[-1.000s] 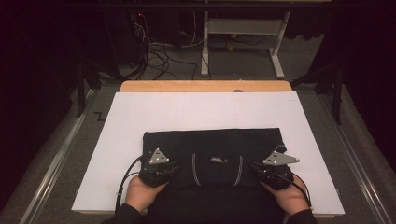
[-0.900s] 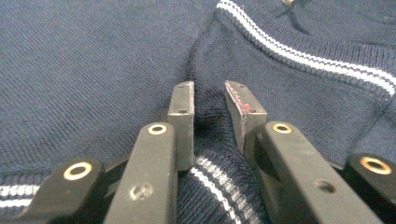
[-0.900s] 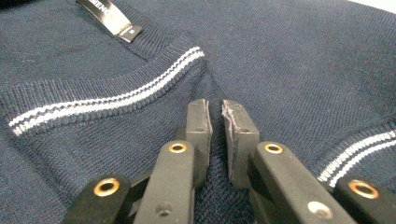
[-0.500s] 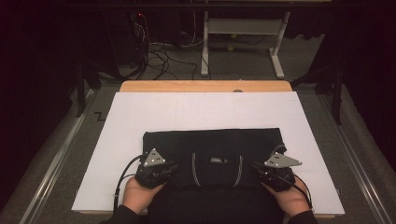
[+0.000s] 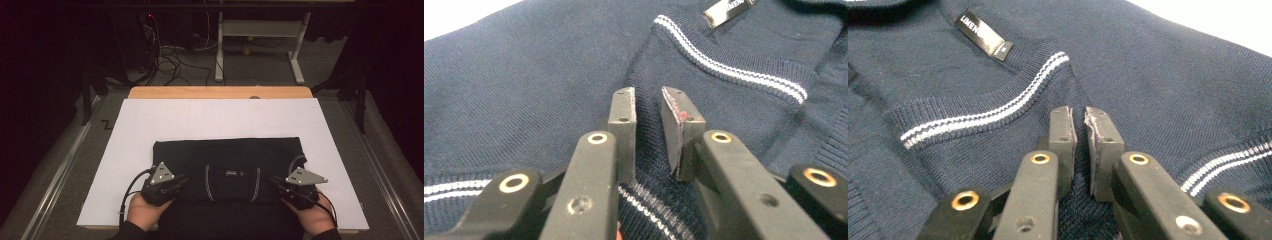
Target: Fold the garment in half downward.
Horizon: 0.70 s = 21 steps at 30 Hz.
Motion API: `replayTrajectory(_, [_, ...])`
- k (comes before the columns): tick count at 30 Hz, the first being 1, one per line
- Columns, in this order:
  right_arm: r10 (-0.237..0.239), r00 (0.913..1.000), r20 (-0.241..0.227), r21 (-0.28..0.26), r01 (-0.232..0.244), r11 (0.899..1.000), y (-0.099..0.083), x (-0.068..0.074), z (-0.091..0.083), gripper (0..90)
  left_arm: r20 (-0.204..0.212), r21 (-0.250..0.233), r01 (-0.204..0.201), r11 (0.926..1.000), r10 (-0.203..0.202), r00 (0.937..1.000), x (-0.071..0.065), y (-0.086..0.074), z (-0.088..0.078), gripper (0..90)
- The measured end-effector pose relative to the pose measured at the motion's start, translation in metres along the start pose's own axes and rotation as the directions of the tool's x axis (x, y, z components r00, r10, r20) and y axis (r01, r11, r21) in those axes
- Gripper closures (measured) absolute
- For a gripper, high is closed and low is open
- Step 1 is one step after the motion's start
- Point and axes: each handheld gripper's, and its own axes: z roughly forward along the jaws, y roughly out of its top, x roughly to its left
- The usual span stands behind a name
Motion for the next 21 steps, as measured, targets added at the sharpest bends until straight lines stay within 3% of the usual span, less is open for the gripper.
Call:
replayTrajectory(3, [-0.003, 1.0000, -0.002, -0.003, 0.003, 1.000, -0.001, 0.000, -0.001, 84.3, 0.039, 0.007, 0.016, 0.9998, -0.016, 0.9991, 0.001, -0.001, 0.000, 81.3])
replayTrajectory(6, [0.000, 1.0000, -0.003, -0.005, 0.000, 1.000, -0.001, 0.000, -0.002, 84.3, 0.051, 0.003, 0.049, 0.9988, -0.049, 0.9975, 0.004, 0.000, -0.001, 82.7])
replayTrajectory(9, [0.000, 1.0000, -0.002, -0.009, 0.000, 1.000, -0.001, 0.001, -0.002, 84.3, 0.056, -0.017, 0.056, 0.9983, -0.055, 0.9969, 0.004, -0.001, -0.003, 83.3])
replayTrajectory(21, [-0.001, 0.9998, -0.017, -0.062, 0.000, 0.998, 0.000, 0.006, -0.019, 84.3, 0.096, -0.056, 0.018, 0.9983, -0.012, 0.9953, -0.012, -0.004, -0.020, 83.2])
